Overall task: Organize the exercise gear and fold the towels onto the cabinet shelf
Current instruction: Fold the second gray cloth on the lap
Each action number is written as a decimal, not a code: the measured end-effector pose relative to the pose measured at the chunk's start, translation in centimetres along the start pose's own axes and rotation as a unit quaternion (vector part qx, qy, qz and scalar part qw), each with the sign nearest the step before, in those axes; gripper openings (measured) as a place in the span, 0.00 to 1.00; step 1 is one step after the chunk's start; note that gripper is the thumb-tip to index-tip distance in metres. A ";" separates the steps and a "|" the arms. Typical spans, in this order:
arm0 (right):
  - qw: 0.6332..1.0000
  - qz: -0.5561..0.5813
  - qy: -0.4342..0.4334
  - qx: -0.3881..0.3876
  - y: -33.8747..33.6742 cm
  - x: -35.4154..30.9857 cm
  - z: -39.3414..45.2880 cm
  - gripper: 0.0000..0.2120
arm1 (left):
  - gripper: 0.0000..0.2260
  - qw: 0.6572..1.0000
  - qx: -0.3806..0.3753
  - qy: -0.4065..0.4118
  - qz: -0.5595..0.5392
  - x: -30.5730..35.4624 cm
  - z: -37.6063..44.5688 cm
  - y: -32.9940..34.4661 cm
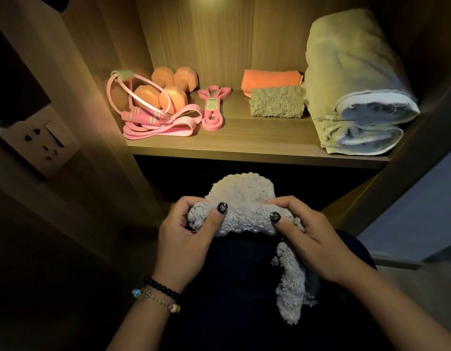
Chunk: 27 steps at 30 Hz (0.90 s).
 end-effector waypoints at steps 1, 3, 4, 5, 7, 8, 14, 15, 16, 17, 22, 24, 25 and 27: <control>1.000 0.005 0.015 0.006 0.1 0.0 0.1 0.17 | 0.12 1.000 0.005 -0.022 -0.005 -0.2 0.1 0.1; 0.999 -0.002 0.040 0.021 0.2 -0.2 0.6 0.14 | 0.11 0.998 0.015 -0.067 -0.006 -0.3 0.3 0.5; 0.998 -0.002 0.056 0.028 0.3 -0.2 0.8 0.11 | 0.10 0.996 0.018 -0.085 -0.001 -0.4 0.4 0.6; 0.997 0.003 0.074 0.033 0.4 -0.1 1.1 0.08 | 0.10 0.995 0.018 -0.098 0.012 -0.6 0.6 0.8; 0.994 0.011 0.106 0.039 0.4 0.4 1.6 0.05 | 0.11 0.992 0.010 -0.116 0.047 -0.9 1.1 1.1; 0.992 0.009 0.120 0.044 0.4 0.6 1.7 0.05 | 0.11 0.990 0.004 -0.124 0.059 -1.1 1.4 1.2; 0.975 -0.166 -0.041 0.146 -0.2 -1.4 1.9 0.09 | 0.19 0.988 -0.006 -0.127 0.087 -1.1 2.4 2.0; 0.962 -0.201 -0.118 0.139 -0.2 -2.0 1.7 0.10 | 0.20 0.988 -0.005 -0.112 0.102 -0.9 2.4 2.0; 0.949 -0.226 -0.182 0.121 0.0 -2.4 1.3 0.11 | 0.19 0.988 -0.001 -0.091 0.122 -0.7 2.5 2.0; 0.939 -0.243 -0.221 0.103 0.2 -2.3 0.9 0.13 | 0.17 0.987 0.006 -0.067 0.148 -0.4 2.6 1.9; 0.955 -0.215 -0.194 0.067 0.5 -1.5 0.4 0.18 | 0.06 0.975 0.048 0.131 0.171 1.8 2.5 1.8; 0.956 -0.222 -0.189 0.032 0.8 -1.3 0.3 0.22 | 0.04 0.961 0.033 0.218 0.167 2.3 2.1 1.8; 0.954 -0.233 -0.187 0.019 0.9 -1.2 0.3 0.24 | 0.04 0.957 0.024 0.239 0.160 2.4 2.1 1.7; 0.949 -0.253 -0.188 0.006 1.0 -1.1 0.2 0.27 | 0.06 0.958 0.003 0.251 0.139 2.5 2.3 1.4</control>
Point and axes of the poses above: each hand's wrist, its own z-axis towards the middle knuckle, its own y-axis out of the palm, x = y × z, the point moved 4 cm from there along z, towards the middle knuckle, and after that the axes turned 15 degrees about x, right-handed, at the moved point
